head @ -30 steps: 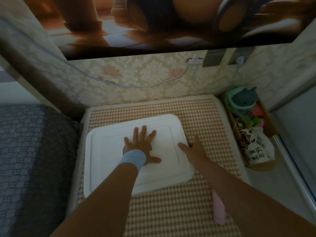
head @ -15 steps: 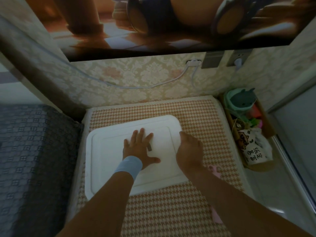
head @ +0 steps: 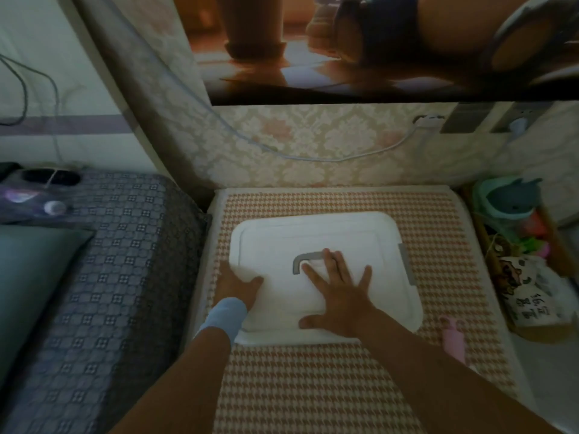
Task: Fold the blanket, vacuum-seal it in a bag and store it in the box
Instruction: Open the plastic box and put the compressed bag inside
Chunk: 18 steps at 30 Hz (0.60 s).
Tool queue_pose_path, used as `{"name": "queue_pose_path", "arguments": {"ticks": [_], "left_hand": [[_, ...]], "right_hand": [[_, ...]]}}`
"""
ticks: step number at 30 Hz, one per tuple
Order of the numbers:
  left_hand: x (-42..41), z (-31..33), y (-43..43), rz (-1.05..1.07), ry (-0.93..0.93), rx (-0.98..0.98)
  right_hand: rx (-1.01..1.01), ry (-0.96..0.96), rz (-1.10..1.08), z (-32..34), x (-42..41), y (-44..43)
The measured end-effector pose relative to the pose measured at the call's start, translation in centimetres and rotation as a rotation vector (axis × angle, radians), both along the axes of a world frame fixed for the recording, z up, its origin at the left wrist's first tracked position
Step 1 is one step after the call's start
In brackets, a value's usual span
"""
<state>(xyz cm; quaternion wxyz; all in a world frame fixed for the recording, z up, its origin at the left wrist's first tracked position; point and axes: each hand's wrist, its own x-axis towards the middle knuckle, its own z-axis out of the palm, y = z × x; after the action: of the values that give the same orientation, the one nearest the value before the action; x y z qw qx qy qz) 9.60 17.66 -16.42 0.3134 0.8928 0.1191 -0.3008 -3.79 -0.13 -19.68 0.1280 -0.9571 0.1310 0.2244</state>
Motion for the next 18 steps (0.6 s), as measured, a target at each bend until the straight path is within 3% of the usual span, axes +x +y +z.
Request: {"name": "queue_pose_path", "arguments": {"ticks": [3, 9, 15, 18], "left_hand": [[1.8, 0.6, 0.5, 0.049, -0.118, 0.06], [3.2, 1.1, 1.8, -0.138, -0.097, 0.096], [2.0, 0.7, 1.6, -0.19, -0.23, 0.136], [0.7, 1.2, 0.8, -0.514, -0.408, 0.259]], "right_hand": [[0.012, 0.029, -0.06, 0.4, 1.0, 0.3], [-0.028, 0.003, -0.073, 0.5, 1.2, 1.2], [0.037, 0.005, -0.066, 0.7, 1.3, 0.8], [-0.021, -0.191, -0.187, 1.0, 0.0, -0.3]]}}
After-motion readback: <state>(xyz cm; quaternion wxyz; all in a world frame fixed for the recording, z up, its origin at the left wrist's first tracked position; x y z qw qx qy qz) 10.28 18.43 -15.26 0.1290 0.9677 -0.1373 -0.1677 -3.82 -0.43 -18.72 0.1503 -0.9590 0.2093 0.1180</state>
